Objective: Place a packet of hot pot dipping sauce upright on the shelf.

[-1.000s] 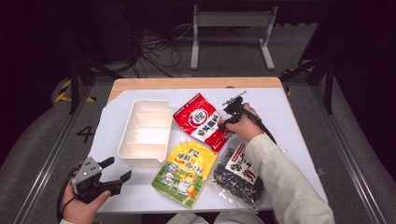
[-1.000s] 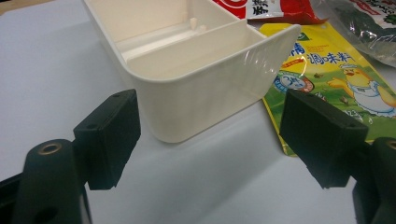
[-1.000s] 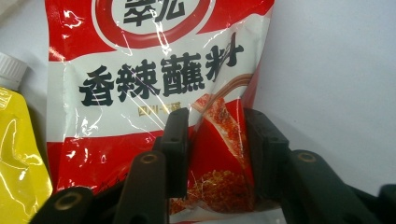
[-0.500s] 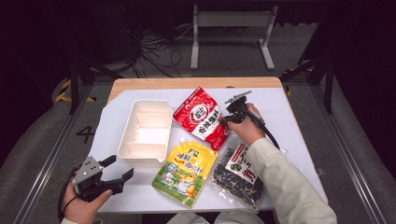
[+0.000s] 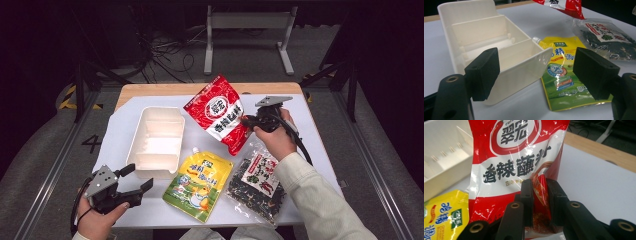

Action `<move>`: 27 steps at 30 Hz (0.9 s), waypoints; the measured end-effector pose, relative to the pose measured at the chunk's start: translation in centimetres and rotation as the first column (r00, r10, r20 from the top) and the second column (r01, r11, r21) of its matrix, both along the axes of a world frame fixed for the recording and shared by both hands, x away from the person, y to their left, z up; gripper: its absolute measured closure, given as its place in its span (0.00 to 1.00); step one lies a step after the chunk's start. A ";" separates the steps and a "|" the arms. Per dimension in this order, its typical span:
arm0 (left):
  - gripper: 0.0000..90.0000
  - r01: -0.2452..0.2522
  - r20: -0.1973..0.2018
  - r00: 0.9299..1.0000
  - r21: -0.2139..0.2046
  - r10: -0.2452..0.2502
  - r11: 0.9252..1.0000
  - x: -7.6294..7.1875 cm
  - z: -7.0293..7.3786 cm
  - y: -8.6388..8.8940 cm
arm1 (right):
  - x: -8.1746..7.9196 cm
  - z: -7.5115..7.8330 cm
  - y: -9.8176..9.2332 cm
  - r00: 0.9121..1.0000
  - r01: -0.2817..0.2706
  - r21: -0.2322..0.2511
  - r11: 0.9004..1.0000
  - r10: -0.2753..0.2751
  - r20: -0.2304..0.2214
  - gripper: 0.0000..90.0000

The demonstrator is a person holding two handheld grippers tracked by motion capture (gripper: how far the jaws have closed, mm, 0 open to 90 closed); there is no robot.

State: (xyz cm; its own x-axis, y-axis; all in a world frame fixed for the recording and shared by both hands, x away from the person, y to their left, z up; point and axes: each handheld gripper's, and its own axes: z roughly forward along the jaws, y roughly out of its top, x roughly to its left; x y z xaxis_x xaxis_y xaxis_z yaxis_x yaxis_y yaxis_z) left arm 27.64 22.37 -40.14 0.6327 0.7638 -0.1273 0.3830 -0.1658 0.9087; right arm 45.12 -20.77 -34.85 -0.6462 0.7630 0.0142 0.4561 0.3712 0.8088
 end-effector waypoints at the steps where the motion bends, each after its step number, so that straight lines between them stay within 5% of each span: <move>1: 0.25 -0.003 -0.005 1.000 -0.009 0.003 1.000 0.0 0.0 -0.2 | -0.4 0.2 0.0 1.000 -0.007 0.011 1.000 0.007 0.004 0.85; 10: 0.26 0.052 -0.014 0.999 -0.008 -0.053 0.999 0.8 0.7 -3.4 | -3.8 1.3 -0.1 0.996 -0.051 0.075 0.996 0.045 0.081 0.85; 15: 0.24 0.097 -0.005 0.995 -0.020 -0.097 0.995 1.3 0.6 -6.9 | -5.8 1.8 0.4 0.990 -0.093 0.098 0.991 0.081 0.118 0.85; 27: 0.24 0.184 -0.052 0.981 -0.029 -0.185 0.982 2.2 0.1 -11.1 | -7.8 1.0 2.2 0.984 -0.137 0.134 0.981 0.120 0.129 0.85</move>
